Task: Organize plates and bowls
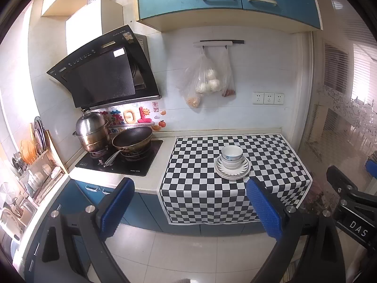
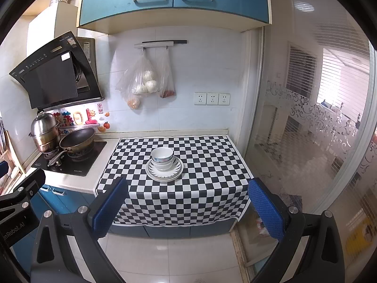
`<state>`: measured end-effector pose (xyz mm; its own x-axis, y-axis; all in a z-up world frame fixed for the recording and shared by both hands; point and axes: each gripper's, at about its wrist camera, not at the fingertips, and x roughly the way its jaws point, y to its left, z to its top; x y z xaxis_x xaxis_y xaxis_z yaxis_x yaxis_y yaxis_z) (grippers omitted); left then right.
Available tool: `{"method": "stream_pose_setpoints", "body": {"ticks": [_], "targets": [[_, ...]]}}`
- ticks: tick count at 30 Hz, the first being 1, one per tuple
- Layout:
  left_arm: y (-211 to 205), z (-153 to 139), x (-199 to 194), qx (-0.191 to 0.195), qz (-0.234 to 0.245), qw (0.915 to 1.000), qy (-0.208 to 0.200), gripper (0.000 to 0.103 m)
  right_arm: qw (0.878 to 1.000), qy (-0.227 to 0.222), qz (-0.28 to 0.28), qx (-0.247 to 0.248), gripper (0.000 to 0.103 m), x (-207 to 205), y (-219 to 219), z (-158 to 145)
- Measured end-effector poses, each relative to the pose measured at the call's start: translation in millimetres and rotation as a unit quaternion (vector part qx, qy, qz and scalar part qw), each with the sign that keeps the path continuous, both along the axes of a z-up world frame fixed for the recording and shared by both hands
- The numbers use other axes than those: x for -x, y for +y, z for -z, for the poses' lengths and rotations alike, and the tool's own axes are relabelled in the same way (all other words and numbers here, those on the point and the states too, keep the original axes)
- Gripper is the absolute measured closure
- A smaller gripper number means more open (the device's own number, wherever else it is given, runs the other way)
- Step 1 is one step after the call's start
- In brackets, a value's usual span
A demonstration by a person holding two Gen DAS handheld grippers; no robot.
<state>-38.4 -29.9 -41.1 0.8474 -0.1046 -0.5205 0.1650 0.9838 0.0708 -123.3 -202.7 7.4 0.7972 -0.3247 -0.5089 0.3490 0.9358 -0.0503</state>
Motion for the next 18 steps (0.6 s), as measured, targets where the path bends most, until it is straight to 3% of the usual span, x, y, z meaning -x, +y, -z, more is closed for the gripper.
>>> {"method": "stream_pose_setpoints", "body": {"ticks": [18], "targets": [[2.4, 1.6, -6.0, 0.001, -0.008, 1.0000, 0.001, 0.006, 1.000, 0.006, 0.000, 0.001, 0.000, -5.0, 10.8, 2.6]]}}
